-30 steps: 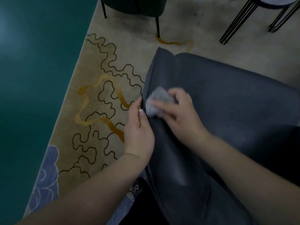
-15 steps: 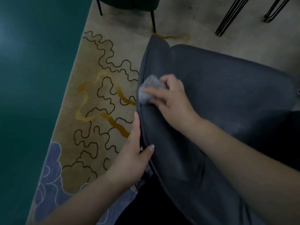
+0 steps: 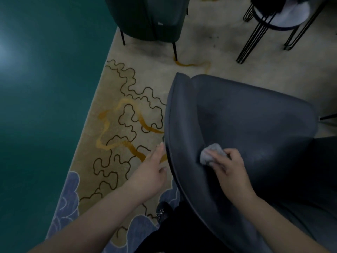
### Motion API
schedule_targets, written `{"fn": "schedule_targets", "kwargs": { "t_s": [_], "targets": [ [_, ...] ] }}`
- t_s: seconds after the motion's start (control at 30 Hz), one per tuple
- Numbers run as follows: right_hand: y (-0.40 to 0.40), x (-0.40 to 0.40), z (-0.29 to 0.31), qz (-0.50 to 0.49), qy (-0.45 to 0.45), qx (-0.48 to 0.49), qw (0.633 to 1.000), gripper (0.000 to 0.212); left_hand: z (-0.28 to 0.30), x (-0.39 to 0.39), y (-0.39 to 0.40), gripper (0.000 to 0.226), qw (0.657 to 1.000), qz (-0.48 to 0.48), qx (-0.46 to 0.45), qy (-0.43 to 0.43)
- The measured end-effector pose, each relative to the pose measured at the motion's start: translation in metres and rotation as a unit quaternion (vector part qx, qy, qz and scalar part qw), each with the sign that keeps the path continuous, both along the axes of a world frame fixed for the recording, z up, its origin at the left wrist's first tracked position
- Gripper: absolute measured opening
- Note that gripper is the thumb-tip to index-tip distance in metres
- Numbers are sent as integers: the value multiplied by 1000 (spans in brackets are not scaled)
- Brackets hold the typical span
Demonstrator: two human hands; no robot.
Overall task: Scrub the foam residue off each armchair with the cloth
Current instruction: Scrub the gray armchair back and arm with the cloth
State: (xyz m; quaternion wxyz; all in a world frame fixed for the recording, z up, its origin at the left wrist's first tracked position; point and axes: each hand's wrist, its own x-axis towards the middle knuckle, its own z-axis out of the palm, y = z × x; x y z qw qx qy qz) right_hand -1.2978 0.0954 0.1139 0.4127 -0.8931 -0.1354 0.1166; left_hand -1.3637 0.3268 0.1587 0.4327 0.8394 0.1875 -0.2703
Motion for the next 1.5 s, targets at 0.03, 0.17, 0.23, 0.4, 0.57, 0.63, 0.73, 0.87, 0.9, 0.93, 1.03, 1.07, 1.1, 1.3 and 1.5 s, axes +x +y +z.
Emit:
{"fn": "schedule_targets", "kwargs": {
  "t_s": [0.03, 0.17, 0.23, 0.4, 0.57, 0.63, 0.73, 0.87, 0.9, 0.93, 1.03, 1.07, 1.1, 1.3, 1.5],
  "targets": [
    [6, 8, 4, -45, 28, 9, 999, 49, 3, 2, 8, 70, 999, -27, 44, -11],
    [31, 42, 23, -63, 42, -4, 997, 38, 15, 7, 44, 65, 985, -75, 155, -23],
    [46, 60, 37, -46, 17, -19, 999, 37, 21, 7, 63, 63, 975, -94, 202, -20],
    [105, 93, 63, -61, -10, -35, 997, 35, 26, 12, 126, 61, 952, -133, 274, -27],
    [191, 110, 73, -83, -13, -57, 995, 33, 29, 32, 218, 60, 935, -180, 302, -49],
    [227, 114, 75, -86, 0, -65, 994, 30, 31, 44, 257, 59, 930, -190, 310, -58],
    [276, 122, 73, -77, 10, -76, 994, 29, 37, 61, 304, 58, 923, -198, 322, -70],
    [317, 147, 72, -71, 28, -91, 993, 31, 45, 90, 348, 58, 918, -212, 328, -70],
    [324, 155, 72, -72, 29, -95, 992, 32, 46, 99, 356, 58, 917, -214, 331, -69],
    [329, 164, 72, -75, 30, -101, 992, 32, 46, 110, 363, 57, 915, -214, 334, -68],
    [341, 195, 73, -87, 35, -116, 989, 33, 46, 144, 379, 57, 915, -212, 338, -65],
    [344, 208, 73, -90, 36, -116, 989, 33, 46, 157, 383, 57, 914, -213, 339, -64],
    [347, 222, 73, -90, 39, -117, 988, 33, 45, 171, 386, 57, 913, -215, 341, -63],
    [362, 310, 69, -47, 51, -118, 991, 34, 45, 264, 395, 57, 907, -221, 353, -56],
    [366, 388, 78, -49, 45, -93, 993, 34, 53, 343, 386, 55, 900, -238, 359, -69]
  ]
}}
